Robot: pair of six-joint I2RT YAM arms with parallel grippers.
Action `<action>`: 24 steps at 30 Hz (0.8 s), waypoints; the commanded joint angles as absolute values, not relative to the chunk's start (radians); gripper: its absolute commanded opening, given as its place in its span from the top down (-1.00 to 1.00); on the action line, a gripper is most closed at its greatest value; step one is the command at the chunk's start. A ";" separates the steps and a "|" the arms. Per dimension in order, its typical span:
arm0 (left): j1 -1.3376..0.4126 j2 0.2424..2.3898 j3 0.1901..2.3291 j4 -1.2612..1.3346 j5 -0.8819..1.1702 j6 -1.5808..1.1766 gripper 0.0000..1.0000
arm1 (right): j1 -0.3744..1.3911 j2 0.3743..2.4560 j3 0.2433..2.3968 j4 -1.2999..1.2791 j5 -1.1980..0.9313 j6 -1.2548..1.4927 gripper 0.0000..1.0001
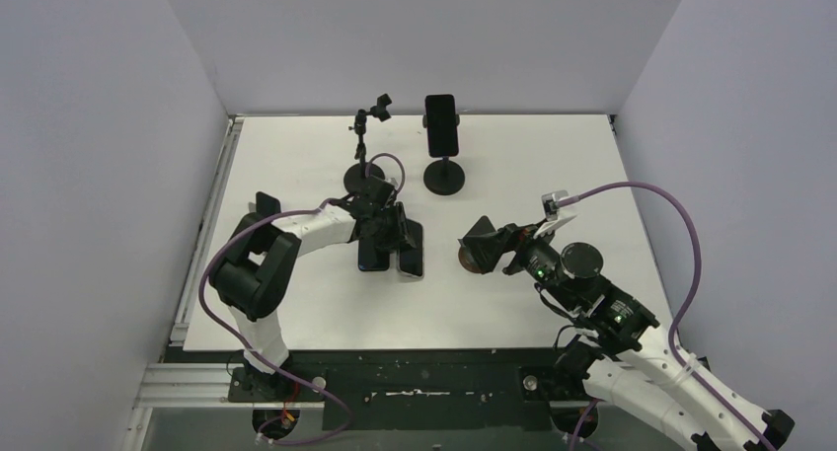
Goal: Remove the phone from the phone stand
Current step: Place the phone at the center of the board.
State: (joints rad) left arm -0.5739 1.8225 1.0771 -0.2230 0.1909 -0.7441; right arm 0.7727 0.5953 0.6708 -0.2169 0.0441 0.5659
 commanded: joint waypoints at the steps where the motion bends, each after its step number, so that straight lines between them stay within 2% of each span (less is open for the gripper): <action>1: -0.566 1.776 1.086 -0.258 0.163 -0.711 0.38 | 0.772 0.590 0.666 -0.163 0.038 0.575 -1.00; 24: -0.554 1.747 1.109 -0.346 0.127 -0.658 0.32 | 0.772 0.575 0.653 -0.170 0.044 0.584 -1.00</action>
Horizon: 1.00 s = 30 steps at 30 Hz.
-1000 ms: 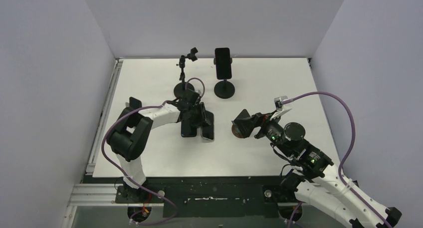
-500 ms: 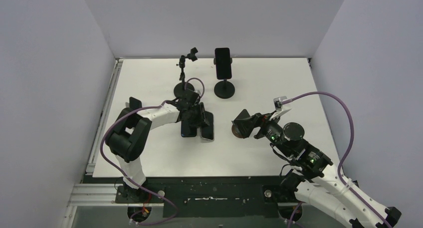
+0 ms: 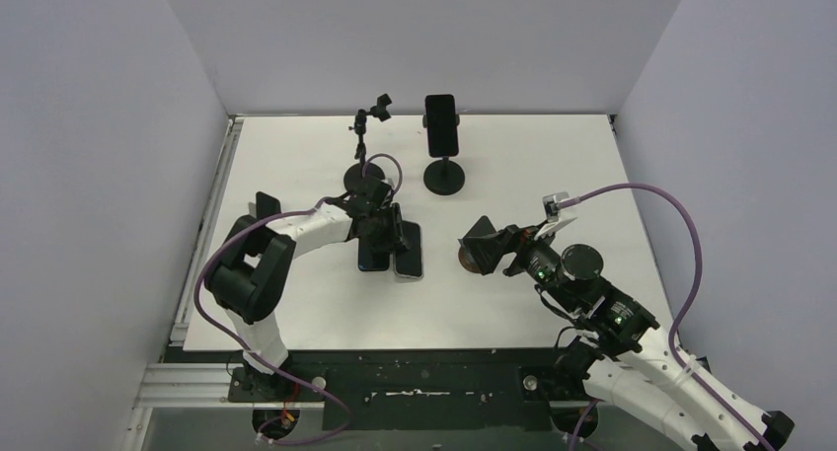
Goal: Remove the phone from the phone stand
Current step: Place the phone at the center of the board.
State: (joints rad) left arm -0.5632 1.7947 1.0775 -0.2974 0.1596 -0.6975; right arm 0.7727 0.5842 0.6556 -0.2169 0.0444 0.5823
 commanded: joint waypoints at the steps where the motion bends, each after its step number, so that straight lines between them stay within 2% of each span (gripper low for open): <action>1: -0.554 1.748 1.110 -0.349 0.126 -0.656 0.31 | 0.772 0.574 0.653 -0.171 0.044 0.584 -1.00; 30: -0.548 1.653 1.150 -0.457 0.092 -0.600 0.30 | 0.772 0.564 0.657 -0.186 0.055 0.571 -1.00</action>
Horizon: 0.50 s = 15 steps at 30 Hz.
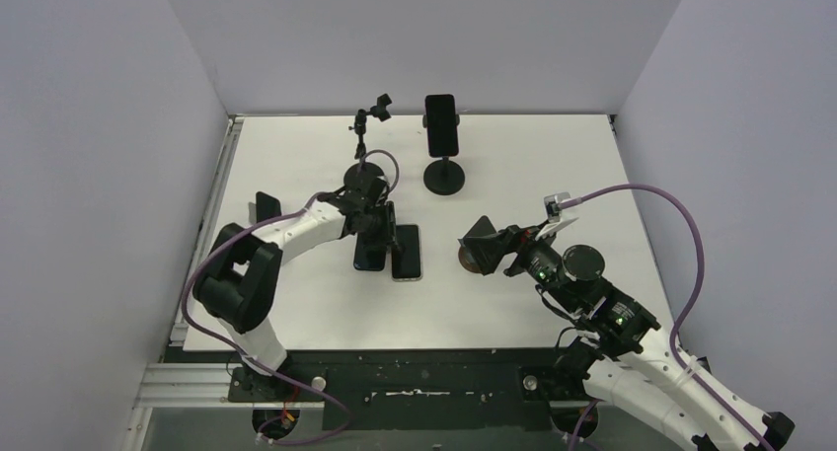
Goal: Remove the phone from the phone stand
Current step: Place the phone at the center of the board.
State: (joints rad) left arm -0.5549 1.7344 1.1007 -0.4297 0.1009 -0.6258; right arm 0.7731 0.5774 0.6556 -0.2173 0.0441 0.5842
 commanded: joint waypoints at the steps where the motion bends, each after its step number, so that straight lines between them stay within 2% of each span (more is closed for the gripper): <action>1: -0.549 1.636 1.147 -0.459 0.093 -0.595 0.30 | 0.772 0.562 0.657 -0.190 0.060 0.570 -1.00; 7: -0.539 1.512 1.091 -0.427 0.076 -0.523 0.33 | 0.770 0.579 0.660 -0.222 0.121 0.568 -1.00; 11: -0.523 1.424 1.053 -0.403 0.028 -0.417 0.43 | 0.770 0.639 0.683 -0.301 0.270 0.609 -0.96; 15: -0.535 1.285 0.988 -0.310 -0.030 -0.309 0.44 | 0.756 0.740 0.704 -0.374 0.376 0.622 -0.89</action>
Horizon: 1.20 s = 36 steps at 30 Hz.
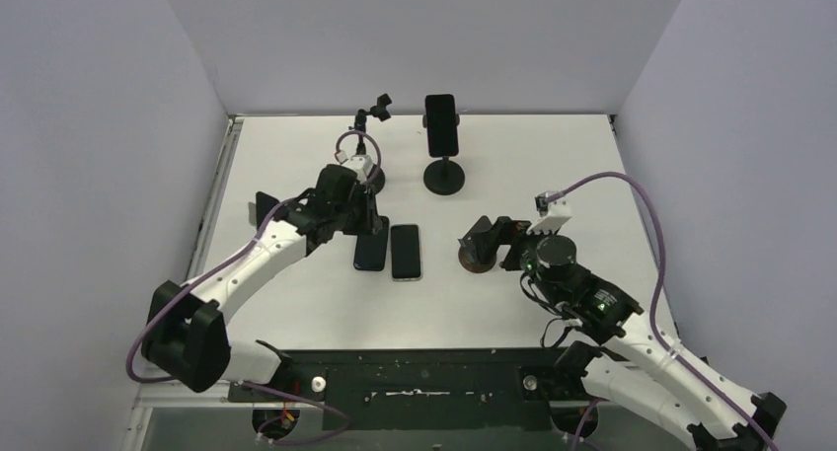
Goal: Remove the phone from the phone stand
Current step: Place the phone at the center of the board, then pick up the phone stand at the center of the board.
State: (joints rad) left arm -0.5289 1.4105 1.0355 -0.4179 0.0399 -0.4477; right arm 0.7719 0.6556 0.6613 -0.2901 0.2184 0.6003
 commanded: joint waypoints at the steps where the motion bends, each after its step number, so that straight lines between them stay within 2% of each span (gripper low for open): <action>1: -0.538 1.246 0.967 -0.272 -0.036 -0.302 0.44 | 0.742 0.767 0.711 -0.394 0.391 0.634 -0.87; 8: -0.538 0.966 0.745 0.027 -0.067 -0.268 0.34 | 0.549 0.810 0.623 -0.267 0.184 0.646 -0.58; 12: -0.543 0.873 0.701 0.069 -0.092 -0.259 0.30 | 0.501 0.846 0.588 -0.161 0.089 0.642 -0.53; 20: -0.549 0.774 0.676 0.070 -0.172 -0.287 0.28 | 0.478 0.964 0.585 -0.064 0.067 0.615 -0.35; 30: -0.566 0.717 0.636 0.130 -0.173 -0.258 0.23 | 0.460 1.069 0.573 0.044 -0.033 0.557 -0.20; 36: -0.573 0.710 0.633 0.135 -0.152 -0.255 0.23 | 0.458 1.124 0.580 0.062 -0.064 0.537 0.01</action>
